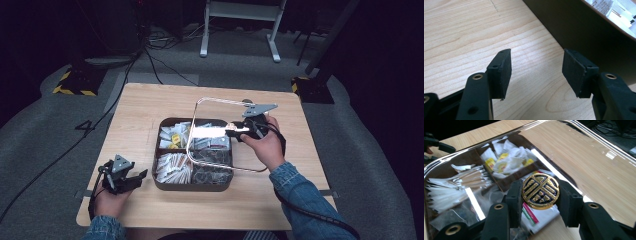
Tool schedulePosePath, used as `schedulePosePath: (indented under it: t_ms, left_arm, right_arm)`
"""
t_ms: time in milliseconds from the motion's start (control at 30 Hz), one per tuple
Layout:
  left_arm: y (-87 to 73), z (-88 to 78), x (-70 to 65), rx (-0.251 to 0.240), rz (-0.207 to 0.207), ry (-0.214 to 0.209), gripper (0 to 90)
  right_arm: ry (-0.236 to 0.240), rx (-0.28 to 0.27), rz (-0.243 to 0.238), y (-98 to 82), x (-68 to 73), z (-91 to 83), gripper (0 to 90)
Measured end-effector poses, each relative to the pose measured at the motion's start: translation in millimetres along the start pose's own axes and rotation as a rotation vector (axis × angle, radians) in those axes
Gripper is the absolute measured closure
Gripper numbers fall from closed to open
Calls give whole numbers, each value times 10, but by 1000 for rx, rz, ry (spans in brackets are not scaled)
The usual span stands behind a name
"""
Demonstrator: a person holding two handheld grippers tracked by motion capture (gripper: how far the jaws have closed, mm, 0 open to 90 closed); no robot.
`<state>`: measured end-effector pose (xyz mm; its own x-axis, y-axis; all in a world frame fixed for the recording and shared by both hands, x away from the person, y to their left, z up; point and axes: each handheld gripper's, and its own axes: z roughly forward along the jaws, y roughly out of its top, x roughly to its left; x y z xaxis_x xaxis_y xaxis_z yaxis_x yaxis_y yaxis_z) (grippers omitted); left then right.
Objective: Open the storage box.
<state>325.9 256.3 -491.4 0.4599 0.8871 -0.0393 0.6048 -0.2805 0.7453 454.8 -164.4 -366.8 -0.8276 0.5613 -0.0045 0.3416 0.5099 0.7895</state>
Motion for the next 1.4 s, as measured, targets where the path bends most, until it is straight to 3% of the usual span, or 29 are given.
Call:
schedulePosePath:
  t_ms: [433,767,1067,1400]
  left_arm:
    - [-20,-2,29,30,12,1,411]
    - [-36,-25,60,24,-23,-1,409]
    - [-31,-35,63,23,-30,2,405]
    - [-32,-36,54,21,-27,5,401]
  right_arm:
    - [-70,0,54,-323,-411,-443,585]
    - [-103,10,98,-662,-681,-684,585]
    - [-125,26,154,-971,-909,-763,585]
    - [-136,59,190,-1306,-1095,-694,585]
